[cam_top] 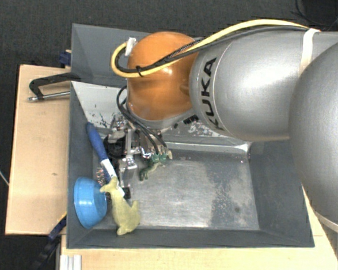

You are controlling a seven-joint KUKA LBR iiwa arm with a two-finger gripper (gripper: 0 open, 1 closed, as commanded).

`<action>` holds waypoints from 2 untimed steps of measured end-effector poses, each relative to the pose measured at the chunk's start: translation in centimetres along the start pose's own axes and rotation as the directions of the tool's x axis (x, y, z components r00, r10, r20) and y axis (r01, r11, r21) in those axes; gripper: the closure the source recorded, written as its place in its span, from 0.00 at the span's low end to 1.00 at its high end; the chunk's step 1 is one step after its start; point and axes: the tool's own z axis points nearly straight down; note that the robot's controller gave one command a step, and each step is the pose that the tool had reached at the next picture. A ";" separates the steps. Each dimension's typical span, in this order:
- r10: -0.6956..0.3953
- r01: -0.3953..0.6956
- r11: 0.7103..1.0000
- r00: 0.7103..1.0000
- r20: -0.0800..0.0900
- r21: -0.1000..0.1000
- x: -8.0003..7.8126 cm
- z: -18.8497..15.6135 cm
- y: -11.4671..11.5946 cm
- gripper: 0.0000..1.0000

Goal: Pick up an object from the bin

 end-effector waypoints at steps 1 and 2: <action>-0.117 0.117 0.993 0.993 -0.014 0.001 -0.4 11.6 -5.0 0.00; -0.210 0.210 0.978 0.978 -0.007 0.018 -0.9 11.5 -3.2 0.00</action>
Offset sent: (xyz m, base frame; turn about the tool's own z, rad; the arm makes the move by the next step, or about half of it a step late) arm 0.0172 -0.0453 -0.1124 -0.1185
